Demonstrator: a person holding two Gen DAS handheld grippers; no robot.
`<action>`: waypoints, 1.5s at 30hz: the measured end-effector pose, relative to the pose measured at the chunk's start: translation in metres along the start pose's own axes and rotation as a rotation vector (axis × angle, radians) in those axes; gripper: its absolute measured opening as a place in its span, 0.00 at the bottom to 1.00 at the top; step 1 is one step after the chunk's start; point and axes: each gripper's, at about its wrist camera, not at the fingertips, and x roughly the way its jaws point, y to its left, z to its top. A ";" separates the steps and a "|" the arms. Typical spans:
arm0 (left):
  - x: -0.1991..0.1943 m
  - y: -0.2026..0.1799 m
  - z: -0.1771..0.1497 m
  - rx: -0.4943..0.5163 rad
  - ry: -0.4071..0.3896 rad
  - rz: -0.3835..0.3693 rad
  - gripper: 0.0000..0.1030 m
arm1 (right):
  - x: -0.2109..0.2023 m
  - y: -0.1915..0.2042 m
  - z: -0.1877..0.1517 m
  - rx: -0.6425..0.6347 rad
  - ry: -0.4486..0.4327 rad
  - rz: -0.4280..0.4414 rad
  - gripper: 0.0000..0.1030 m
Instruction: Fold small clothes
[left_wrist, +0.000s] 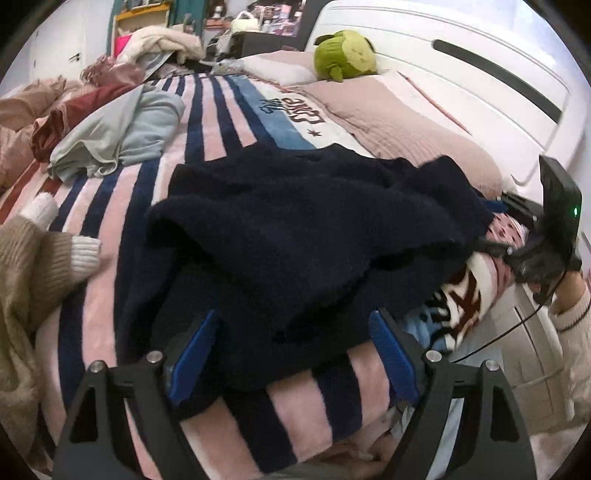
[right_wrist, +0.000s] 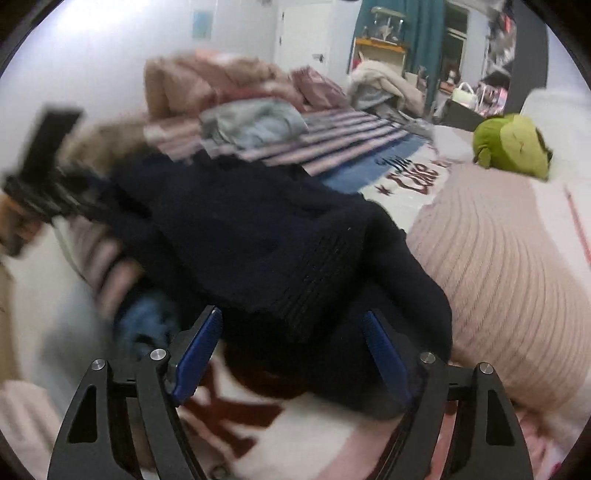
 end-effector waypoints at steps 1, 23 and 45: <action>0.002 0.000 0.006 0.000 -0.007 0.007 0.54 | 0.003 -0.001 0.005 0.008 -0.003 0.011 0.69; 0.033 0.105 0.108 -0.196 -0.070 0.048 0.83 | 0.047 -0.143 0.087 0.452 0.008 -0.112 0.59; -0.006 0.104 0.050 -0.180 -0.098 0.209 0.80 | -0.013 -0.099 0.015 0.418 0.025 -0.072 0.69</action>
